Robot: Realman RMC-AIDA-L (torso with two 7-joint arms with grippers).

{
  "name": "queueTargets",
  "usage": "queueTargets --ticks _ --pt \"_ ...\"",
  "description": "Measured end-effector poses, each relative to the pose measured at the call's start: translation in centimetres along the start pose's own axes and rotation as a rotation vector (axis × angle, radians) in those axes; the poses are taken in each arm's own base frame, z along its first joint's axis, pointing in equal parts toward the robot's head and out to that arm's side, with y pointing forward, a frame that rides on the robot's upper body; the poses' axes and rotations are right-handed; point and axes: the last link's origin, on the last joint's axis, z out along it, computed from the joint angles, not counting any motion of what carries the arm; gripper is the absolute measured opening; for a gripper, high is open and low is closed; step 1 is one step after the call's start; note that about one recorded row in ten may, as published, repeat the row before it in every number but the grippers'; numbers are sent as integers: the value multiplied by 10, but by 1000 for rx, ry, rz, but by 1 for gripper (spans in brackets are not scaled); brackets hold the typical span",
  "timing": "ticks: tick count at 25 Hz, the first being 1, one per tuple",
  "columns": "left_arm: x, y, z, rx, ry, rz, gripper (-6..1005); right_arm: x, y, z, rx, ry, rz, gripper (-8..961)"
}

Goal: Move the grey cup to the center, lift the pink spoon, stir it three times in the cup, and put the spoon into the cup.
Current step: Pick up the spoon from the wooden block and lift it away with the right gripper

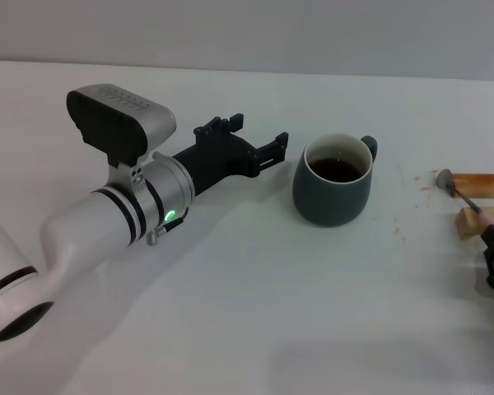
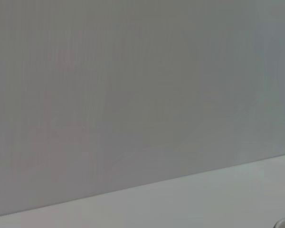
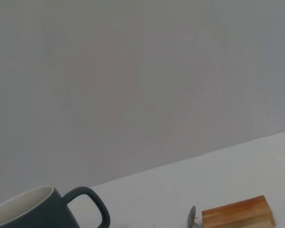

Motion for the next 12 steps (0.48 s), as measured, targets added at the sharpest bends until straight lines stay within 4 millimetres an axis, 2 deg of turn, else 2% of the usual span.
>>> queueTargets --ticks 12 --pt "-1 -2 -1 6 -5 1 839 -4 3 3 -18 -22 5 88"
